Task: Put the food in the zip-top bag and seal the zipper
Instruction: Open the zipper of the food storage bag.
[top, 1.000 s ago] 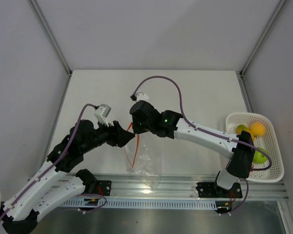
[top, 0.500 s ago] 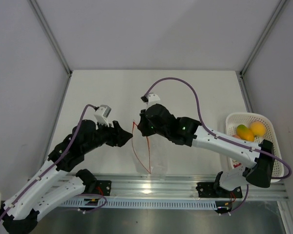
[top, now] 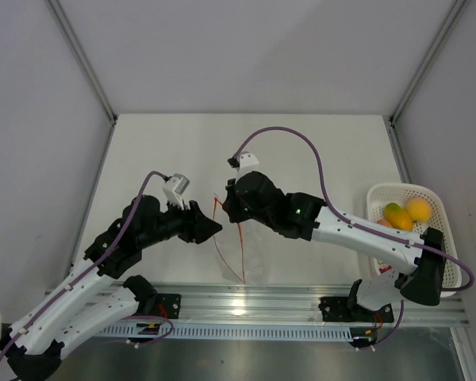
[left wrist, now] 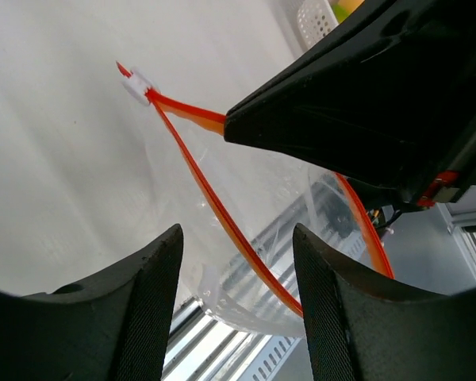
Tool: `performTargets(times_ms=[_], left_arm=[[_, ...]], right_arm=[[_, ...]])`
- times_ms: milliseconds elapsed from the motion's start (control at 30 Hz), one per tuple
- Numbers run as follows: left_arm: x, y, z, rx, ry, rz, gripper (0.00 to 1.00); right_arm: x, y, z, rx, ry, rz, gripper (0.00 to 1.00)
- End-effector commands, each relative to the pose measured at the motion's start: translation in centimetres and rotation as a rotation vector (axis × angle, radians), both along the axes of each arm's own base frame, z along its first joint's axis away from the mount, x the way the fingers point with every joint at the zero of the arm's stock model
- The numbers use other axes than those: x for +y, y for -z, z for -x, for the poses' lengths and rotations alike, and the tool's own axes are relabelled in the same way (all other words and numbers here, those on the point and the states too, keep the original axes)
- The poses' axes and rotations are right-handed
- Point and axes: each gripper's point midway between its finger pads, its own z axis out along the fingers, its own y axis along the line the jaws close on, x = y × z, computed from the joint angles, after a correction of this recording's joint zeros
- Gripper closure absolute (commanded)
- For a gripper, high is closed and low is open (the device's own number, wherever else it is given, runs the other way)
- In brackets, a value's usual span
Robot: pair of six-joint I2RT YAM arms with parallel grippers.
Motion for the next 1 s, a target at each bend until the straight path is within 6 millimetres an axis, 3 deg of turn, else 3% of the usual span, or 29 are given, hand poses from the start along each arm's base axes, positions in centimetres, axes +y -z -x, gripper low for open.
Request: performTargets(times_ms=[0, 100, 200, 300, 333, 367, 533, 633, 767, 967], left_arm=[[-1.1, 1.5, 0.5, 0.067, 0.051, 0.002, 0.4], [-0.9, 3.6, 0.7, 0.102, 0.036, -0.01, 0.42], [0.1, 3.5, 0.3, 0.07, -0.022, -0.013, 0.54], [1.3, 2.1, 0.0, 0.022, -0.063, -0.04, 0.77], [2.2, 2.5, -0.2, 0.033, -0.101, -0.085, 0.96], [2.5, 1.5, -0.4, 0.009, -0.111, -0.098, 0.99], [3.1, -2.3, -0.5, -0.045, -0.109, -0.114, 0.99], [3.1, -3.5, -0.3, -0.061, -0.097, -0.109, 0.99], [4.0, -4.1, -0.3, -0.08, -0.127, -0.129, 0.99], [3.8, -4.1, -0.2, -0.081, -0.11, -0.13, 0.99]], right_arm=[[-0.1, -3.4, -0.6, -0.064, 0.036, -0.087, 1.0], [-0.3, -4.1, -0.7, -0.08, 0.036, -0.098, 1.0], [-0.9, -3.9, -0.8, -0.073, 0.039, -0.093, 1.0], [-1.8, -3.5, -1.1, -0.056, 0.047, -0.1, 1.0], [-2.0, -3.3, -1.1, -0.048, 0.046, -0.104, 1.0], [-2.5, -3.6, -1.5, -0.044, 0.061, -0.126, 1.0], [-2.8, -2.0, -1.4, 0.027, 0.018, -0.172, 1.0], [-2.8, -1.5, -1.4, 0.064, 0.0, -0.213, 1.0], [-3.2, -0.9, -1.6, 0.087, 0.0, -0.23, 1.0], [-4.5, 2.5, -2.7, 0.141, 0.055, -0.174, 1.0]])
